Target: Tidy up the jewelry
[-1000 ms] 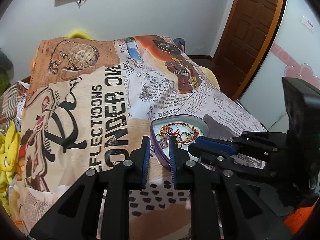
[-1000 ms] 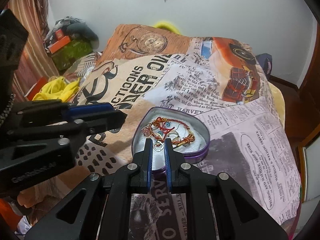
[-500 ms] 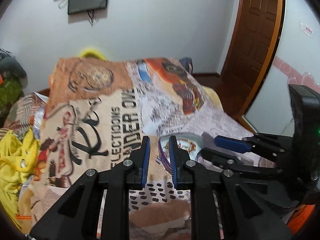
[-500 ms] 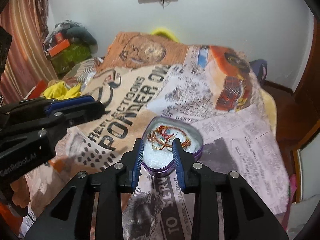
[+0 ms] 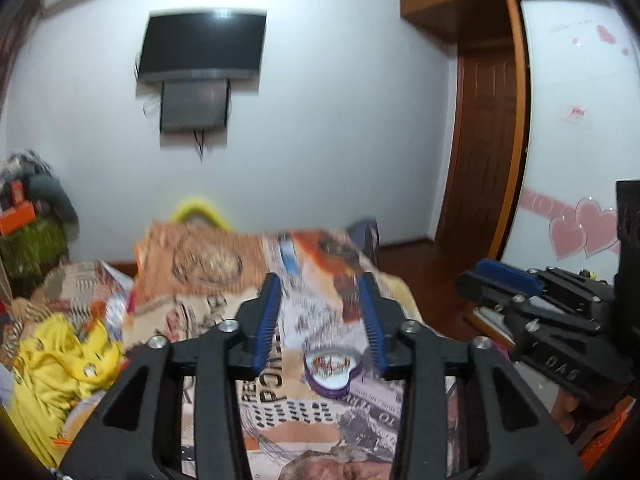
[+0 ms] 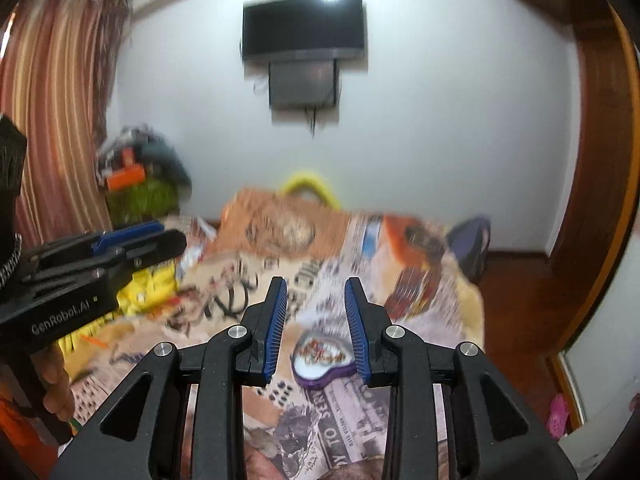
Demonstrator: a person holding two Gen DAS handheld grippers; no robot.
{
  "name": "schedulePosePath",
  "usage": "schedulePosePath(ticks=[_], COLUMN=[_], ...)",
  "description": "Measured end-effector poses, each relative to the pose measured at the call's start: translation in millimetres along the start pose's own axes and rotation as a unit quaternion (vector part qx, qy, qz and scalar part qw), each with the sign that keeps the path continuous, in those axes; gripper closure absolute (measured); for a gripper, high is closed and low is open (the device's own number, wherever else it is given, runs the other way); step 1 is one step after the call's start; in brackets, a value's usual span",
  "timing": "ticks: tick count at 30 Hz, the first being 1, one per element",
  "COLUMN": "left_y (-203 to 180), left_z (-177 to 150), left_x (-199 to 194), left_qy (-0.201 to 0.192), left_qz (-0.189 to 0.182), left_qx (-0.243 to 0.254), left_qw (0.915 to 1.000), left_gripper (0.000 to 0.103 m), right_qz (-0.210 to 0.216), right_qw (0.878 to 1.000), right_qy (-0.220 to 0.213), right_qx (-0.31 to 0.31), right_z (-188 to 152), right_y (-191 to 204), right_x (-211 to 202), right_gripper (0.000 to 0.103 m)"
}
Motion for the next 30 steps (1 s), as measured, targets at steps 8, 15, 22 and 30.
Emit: schedulePosePath(ticks=[8, 15, 22, 30], left_y=[-30, -32, -31, -27], left_z=[13, 8, 1, -3], left_x=[-69, -92, -96, -96], left_qy=[-0.087, -0.108, -0.104, -0.099], left_qz=[0.025, 0.044, 0.052, 0.056], left_qx=[0.031, 0.030, 0.020, 0.016], left_qw=[0.9954, 0.9927, 0.9930, 0.9934], left_gripper=[0.013, 0.001, 0.001, 0.001], right_qz=[-0.050, -0.092, -0.120, -0.124], right_qw=[0.988, 0.975, 0.972, 0.975], right_qy=[-0.141, -0.197, -0.196, -0.177], right_qx=[0.032, 0.051, 0.055, 0.053], right_z=[25, 23, 18, 8], right_y=[-5, 1, 1, -4], right_x=[-97, -126, -123, -122], right_gripper=[0.048, 0.007, 0.000, 0.000])
Point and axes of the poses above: each gripper's, at about its wrist camera, not at the fingertips, and x roughly the way its jaws point, y to its left, z to its top, the point moved 4 cm from there along x, roughly the way its jaws point, and after that the axes turned 12 degrees about -z, right-handed, at the moved point
